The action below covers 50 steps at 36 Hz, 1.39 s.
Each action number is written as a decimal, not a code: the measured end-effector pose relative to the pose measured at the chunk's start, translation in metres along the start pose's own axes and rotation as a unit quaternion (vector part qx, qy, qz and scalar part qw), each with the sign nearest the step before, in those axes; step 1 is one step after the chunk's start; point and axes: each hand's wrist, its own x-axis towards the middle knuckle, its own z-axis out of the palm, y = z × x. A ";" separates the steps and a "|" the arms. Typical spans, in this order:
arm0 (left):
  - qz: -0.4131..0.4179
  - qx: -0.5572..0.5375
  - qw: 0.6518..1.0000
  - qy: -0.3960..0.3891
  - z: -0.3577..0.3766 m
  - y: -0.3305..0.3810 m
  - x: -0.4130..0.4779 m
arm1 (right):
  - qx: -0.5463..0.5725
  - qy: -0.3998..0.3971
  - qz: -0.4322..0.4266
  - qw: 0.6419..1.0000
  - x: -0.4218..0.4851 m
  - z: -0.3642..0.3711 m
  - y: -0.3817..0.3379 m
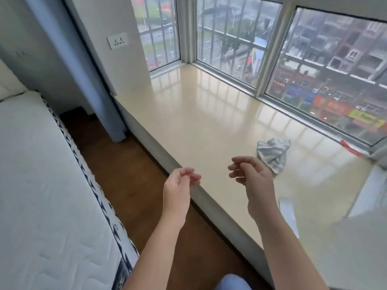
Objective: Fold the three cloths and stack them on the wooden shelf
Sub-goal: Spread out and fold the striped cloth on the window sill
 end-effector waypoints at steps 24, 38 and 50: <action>-0.054 0.146 0.947 -0.279 0.192 0.025 0.241 | 0.059 0.266 0.114 0.955 0.236 -0.026 0.033; -0.088 0.226 0.881 -0.407 0.232 -0.005 0.371 | 0.103 0.453 0.179 0.867 0.326 0.003 0.096; -0.016 0.256 0.848 -0.465 0.284 -0.054 0.431 | 0.054 0.478 0.208 0.852 0.398 -0.015 0.157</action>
